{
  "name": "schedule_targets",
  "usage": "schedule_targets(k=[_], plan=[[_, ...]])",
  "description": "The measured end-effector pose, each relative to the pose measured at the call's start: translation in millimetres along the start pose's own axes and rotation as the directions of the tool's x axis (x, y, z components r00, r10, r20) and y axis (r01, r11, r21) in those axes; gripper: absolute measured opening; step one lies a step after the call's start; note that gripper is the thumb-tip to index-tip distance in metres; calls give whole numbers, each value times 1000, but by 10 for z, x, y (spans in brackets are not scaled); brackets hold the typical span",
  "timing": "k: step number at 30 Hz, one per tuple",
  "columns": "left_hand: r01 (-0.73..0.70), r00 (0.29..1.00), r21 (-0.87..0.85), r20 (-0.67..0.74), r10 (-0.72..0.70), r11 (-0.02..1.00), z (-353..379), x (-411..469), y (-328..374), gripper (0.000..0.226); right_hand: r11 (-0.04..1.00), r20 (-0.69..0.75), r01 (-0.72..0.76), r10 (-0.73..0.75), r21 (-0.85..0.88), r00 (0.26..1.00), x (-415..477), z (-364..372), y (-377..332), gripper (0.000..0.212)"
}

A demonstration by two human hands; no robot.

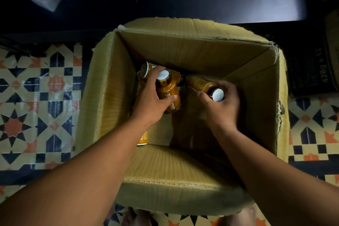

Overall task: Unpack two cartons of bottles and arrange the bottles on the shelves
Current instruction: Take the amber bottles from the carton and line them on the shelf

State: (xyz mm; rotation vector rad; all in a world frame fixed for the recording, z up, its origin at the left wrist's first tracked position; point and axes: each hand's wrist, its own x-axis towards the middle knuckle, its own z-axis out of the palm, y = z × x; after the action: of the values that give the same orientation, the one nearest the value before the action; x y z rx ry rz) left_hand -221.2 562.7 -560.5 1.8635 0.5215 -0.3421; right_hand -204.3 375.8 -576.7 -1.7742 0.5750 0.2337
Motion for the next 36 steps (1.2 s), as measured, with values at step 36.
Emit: schedule_targets(k=[36], plan=[[-349,923,288,-59,381,892,-1944,-2504,4512,67,813,233,573,-540,-103,809,-2250,-1644,-4614,46]])
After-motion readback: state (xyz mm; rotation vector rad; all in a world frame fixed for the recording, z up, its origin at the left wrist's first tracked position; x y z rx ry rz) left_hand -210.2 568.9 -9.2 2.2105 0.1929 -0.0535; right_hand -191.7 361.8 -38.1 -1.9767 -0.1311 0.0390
